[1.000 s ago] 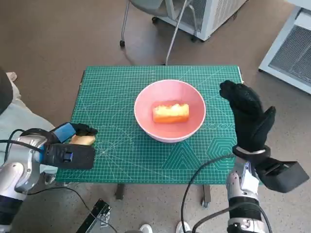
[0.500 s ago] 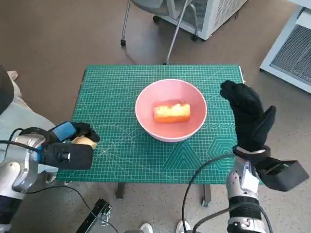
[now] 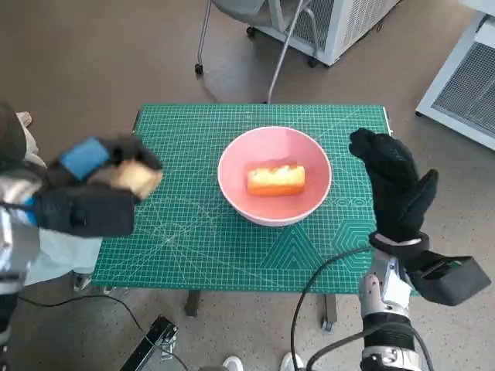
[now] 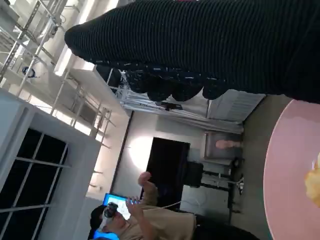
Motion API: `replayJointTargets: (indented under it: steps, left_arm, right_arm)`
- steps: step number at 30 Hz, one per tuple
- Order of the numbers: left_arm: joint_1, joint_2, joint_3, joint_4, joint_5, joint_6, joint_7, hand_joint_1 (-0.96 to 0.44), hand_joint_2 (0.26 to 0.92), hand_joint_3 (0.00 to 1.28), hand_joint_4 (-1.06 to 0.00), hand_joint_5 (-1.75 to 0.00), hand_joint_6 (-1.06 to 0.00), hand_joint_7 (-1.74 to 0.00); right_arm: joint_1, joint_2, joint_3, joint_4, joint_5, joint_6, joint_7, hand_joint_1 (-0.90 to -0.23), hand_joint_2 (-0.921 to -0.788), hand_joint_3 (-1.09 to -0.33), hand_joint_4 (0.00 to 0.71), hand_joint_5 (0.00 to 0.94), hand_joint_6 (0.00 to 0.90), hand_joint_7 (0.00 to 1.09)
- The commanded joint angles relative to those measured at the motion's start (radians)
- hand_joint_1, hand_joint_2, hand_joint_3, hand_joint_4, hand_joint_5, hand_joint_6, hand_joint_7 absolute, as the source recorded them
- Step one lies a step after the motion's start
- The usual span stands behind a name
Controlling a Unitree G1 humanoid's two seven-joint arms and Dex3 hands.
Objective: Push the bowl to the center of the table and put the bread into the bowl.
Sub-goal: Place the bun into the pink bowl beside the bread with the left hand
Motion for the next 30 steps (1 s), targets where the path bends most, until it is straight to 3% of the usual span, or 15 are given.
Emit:
replayJointTargets:
  steps: [1, 9, 20, 23, 27, 30]
  left_arm:
    - [-0.082, -0.039, -0.021, -0.027, -0.002, -0.011, -0.003, 0.0, 0.906, 0.05, -0.72, -1.1, -0.68, -1.15]
    - [-0.234, -0.161, -0.12, 0.0, 0.06, -0.071, 0.05, 0.0, 0.907, 0.05, -0.72, -1.11, -0.68, -1.14]
    - [-0.378, -0.34, -0.244, 0.281, 0.146, -0.316, 0.338, 0.0, 0.92, 0.06, -0.65, -1.14, -0.68, -1.18]
    - [-0.395, -0.384, -0.272, 0.359, 0.168, -0.355, 0.406, 0.0, 0.921, 0.1, -0.57, -1.19, -0.66, -1.22]
    - [-0.406, -0.432, -0.306, 0.422, 0.188, -0.372, 0.44, 0.0, 0.921, 0.15, -0.49, -1.28, -0.63, -1.25]
    - [-0.417, -0.478, -0.324, 0.471, 0.176, -0.373, 0.421, 0.0, 0.921, 0.16, -0.52, -1.3, -0.59, -1.24]
  right_arm:
    - [0.01, 0.004, 0.003, 0.009, 0.005, 0.007, 0.01, -0.617, -0.921, -0.652, 0.401, 0.001, 0.161, 0.57]
    - [0.004, 0.002, 0.002, 0.017, 0.001, 0.002, 0.01, -0.609, -0.921, -0.653, 0.401, 0.001, 0.161, 0.57]
    - [-0.001, -0.002, 0.0, 0.031, -0.005, -0.01, 0.01, -0.605, -0.921, -0.657, 0.4, 0.0, 0.156, 0.58]
    - [0.001, -0.005, -0.001, 0.032, -0.004, -0.014, 0.012, -0.605, -0.921, -0.655, 0.401, 0.0, 0.156, 0.58]
    - [0.004, -0.01, -0.004, 0.031, 0.0, -0.019, 0.017, -0.603, -0.921, -0.655, 0.4, 0.0, 0.157, 0.58]
    - [0.005, -0.014, -0.008, 0.033, 0.003, -0.021, 0.021, -0.603, -0.921, -0.656, 0.398, 0.0, 0.157, 0.58]
